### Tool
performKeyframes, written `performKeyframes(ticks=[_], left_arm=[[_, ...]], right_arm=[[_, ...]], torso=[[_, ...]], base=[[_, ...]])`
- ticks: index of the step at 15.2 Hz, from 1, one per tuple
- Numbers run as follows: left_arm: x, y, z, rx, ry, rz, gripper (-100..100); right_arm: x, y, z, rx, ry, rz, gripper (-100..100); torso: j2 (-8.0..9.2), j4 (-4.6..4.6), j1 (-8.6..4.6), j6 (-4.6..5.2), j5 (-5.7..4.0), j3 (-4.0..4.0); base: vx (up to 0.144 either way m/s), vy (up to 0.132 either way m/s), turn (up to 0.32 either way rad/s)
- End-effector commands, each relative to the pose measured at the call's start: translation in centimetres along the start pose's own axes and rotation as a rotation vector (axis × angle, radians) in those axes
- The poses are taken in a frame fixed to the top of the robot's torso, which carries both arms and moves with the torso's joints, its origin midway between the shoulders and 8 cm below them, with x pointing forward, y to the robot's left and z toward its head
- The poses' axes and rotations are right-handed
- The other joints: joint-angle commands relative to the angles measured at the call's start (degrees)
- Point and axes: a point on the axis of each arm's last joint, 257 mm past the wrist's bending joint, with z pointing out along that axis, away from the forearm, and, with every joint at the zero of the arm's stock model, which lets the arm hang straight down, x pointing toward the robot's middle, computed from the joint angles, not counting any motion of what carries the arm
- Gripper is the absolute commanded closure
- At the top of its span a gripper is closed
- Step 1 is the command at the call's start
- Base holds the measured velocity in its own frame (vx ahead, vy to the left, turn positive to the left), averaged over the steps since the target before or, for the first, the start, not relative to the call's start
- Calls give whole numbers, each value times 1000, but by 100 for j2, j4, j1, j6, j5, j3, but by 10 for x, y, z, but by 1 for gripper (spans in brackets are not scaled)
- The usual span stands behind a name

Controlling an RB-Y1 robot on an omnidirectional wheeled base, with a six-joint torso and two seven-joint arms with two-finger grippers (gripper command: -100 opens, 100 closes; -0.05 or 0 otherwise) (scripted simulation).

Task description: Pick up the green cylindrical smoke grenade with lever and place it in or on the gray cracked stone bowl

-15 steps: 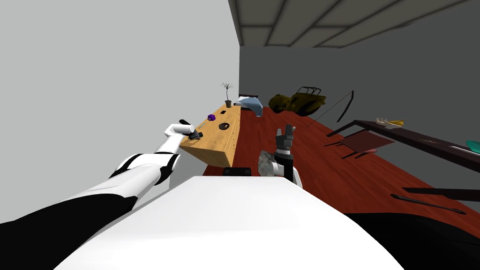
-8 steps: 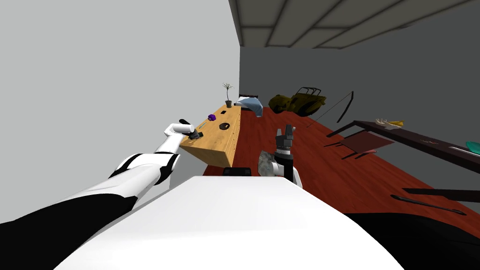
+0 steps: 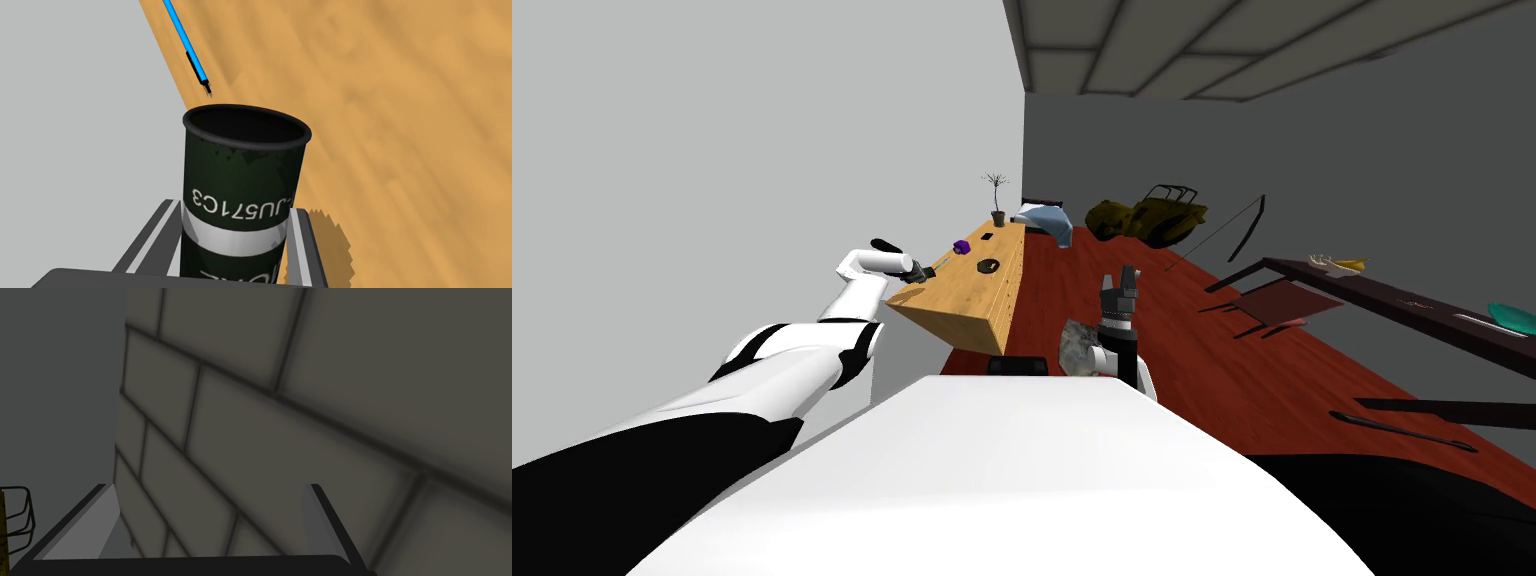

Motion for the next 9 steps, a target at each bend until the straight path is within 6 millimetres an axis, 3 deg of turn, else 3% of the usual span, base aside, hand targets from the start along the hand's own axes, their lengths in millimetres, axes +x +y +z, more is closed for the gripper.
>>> performKeyframes(ticks=[1,3,5,9], left_arm=[[1,-21,-9,49,25,-19,100],[8,-24,-11,60,50,-30,100],[18,-15,-7,46,78,-40,100],[50,8,-1,0,148,-58,100]], right_arm=[[0,0,0,0,0,0,0],[0,0,0,0,0,0,0],[0,0,0,0,0,0,0],[0,0,0,0,0,0,0]], torso=[[0,0,0,0,0,0],[-14,0,-37,16,-7,-7],[-52,-9,-70,31,-13,-29],[-104,-26,-86,48,-15,-62]], base=[[-37,-118,-106],[24,-193,-161],[84,-213,-185],[146,-190,-216]])
